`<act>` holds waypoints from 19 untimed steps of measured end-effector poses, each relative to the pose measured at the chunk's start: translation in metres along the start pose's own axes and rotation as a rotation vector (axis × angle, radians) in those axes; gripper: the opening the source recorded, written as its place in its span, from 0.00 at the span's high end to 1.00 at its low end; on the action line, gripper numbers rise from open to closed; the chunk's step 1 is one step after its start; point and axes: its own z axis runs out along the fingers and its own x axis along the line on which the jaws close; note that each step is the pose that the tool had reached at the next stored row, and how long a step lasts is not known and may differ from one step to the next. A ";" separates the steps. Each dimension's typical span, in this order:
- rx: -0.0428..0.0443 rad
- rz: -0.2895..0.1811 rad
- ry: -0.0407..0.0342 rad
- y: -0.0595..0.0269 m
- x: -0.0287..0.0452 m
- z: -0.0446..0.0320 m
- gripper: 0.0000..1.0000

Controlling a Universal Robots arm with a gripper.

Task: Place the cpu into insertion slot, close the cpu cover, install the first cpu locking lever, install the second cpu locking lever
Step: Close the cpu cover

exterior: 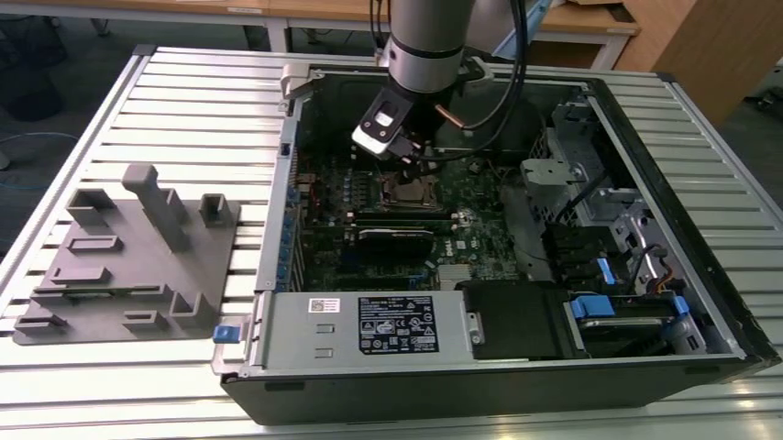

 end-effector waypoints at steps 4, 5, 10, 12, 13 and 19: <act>0.0023 -0.074 0.0019 0.0000 0.0000 0.0002 0.89; 0.0029 -0.091 0.0023 0.0000 0.0000 0.0002 0.89; 0.0054 -0.171 0.0042 0.0000 0.0000 0.0003 0.89; 0.0054 -0.172 0.0043 0.0000 0.0000 0.0003 0.89; 0.0055 -0.172 0.0043 0.0000 0.0000 0.0003 0.89; 0.0065 -0.204 0.0051 0.0000 0.0000 0.0003 0.89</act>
